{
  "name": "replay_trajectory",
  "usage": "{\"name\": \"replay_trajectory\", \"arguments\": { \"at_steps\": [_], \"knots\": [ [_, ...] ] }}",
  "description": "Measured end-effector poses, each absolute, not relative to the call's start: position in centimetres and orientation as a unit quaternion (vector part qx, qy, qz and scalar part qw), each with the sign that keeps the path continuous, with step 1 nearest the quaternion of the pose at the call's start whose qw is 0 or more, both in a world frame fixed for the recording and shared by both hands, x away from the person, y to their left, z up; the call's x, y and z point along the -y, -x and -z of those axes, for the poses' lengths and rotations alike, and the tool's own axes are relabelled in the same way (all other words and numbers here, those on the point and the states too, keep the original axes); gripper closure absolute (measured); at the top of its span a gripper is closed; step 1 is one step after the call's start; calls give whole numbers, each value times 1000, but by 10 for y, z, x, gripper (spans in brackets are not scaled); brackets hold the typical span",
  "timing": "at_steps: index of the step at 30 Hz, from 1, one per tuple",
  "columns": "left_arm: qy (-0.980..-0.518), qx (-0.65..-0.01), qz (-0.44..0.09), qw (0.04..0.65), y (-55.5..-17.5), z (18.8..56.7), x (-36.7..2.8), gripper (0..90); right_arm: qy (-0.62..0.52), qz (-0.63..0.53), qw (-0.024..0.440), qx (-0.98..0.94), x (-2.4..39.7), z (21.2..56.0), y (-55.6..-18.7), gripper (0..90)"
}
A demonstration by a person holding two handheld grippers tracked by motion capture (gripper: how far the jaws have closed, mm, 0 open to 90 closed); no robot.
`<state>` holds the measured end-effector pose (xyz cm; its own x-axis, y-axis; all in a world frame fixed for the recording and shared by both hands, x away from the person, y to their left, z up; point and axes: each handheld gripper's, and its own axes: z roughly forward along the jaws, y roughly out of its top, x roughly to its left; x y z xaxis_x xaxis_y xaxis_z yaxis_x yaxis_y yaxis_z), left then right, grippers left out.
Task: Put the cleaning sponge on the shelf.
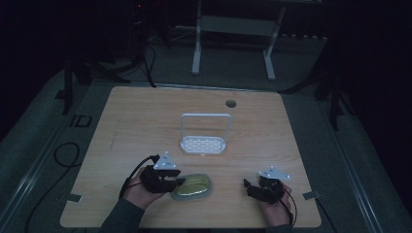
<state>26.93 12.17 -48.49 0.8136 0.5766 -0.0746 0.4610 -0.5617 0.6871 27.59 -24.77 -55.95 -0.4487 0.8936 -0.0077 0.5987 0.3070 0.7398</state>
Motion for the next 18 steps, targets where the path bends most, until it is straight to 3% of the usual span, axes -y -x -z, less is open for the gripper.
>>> {"name": "replay_trajectory", "arguments": {
  "at_steps": [18],
  "knots": [
    [-903, -263, -66, 333, -278, 483, -102, 610, -479, -342, 215, -779, 248, 559, -276, 286]
  ]
}}
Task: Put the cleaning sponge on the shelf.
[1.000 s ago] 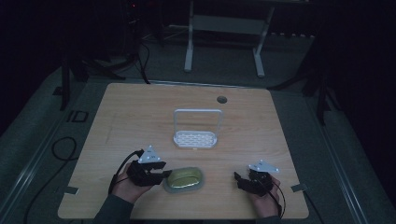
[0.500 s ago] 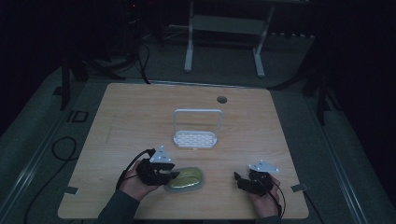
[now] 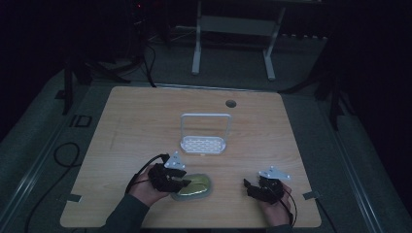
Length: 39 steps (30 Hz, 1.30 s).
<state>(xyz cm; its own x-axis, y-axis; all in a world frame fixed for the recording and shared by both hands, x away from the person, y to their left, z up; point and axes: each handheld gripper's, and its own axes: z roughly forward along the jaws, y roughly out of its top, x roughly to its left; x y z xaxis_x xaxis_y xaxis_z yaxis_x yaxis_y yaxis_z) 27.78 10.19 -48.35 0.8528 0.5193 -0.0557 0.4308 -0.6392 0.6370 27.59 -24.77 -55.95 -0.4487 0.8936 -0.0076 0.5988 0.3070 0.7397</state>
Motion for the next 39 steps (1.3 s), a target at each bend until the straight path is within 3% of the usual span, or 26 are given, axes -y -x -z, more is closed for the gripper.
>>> {"name": "replay_trajectory", "arguments": {
  "at_steps": [39],
  "knots": [
    [-928, -238, -36, 285, -297, 477, -81, 593, -479, -343, 215, -779, 248, 559, -276, 284]
  ]
}}
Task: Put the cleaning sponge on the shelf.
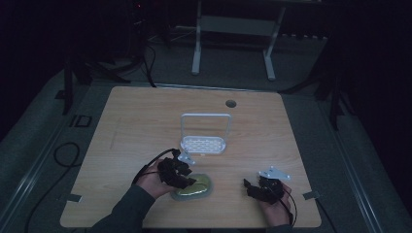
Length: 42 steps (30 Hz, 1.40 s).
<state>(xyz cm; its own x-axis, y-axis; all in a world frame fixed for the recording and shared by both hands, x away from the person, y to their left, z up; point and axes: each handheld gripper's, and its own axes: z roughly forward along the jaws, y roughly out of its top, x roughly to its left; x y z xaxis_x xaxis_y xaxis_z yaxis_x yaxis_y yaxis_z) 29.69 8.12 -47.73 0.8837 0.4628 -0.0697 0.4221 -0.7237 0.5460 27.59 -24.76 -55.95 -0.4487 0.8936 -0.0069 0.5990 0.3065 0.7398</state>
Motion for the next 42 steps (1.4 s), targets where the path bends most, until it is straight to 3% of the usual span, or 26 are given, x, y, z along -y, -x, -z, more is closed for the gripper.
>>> {"name": "replay_trajectory", "arguments": {
  "at_steps": [42],
  "knots": [
    [-963, -199, 3, 183, -312, 478, -63, 573, -479, -342, 215, -779, 248, 559, -276, 283]
  ]
}}
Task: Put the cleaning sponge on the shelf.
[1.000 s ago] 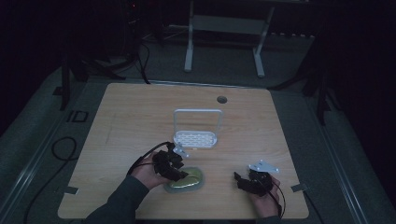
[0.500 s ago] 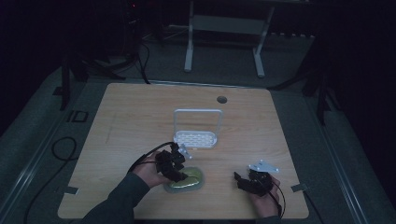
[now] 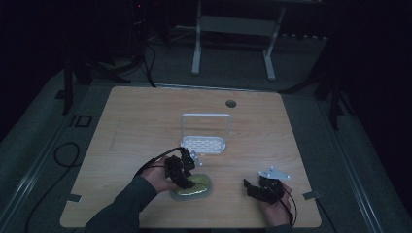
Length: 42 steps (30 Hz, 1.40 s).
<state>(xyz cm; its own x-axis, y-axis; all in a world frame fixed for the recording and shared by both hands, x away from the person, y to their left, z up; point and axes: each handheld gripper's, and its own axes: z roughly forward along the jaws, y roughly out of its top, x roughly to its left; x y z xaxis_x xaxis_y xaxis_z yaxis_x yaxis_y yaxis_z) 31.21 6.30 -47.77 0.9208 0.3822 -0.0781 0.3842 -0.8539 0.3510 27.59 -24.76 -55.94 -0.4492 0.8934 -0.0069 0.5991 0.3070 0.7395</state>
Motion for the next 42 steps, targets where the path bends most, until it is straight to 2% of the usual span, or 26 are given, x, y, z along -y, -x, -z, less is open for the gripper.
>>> {"name": "replay_trajectory", "arguments": {
  "at_steps": [15, 42],
  "knots": [
    [-970, -183, -3, 160, -313, 477, -53, 576, -479, -342, 215, -779, 248, 559, -276, 284],
    [-984, -143, -3, 110, -315, 480, -39, 638, -479, -342, 215, -779, 248, 559, -276, 284]
  ]
}}
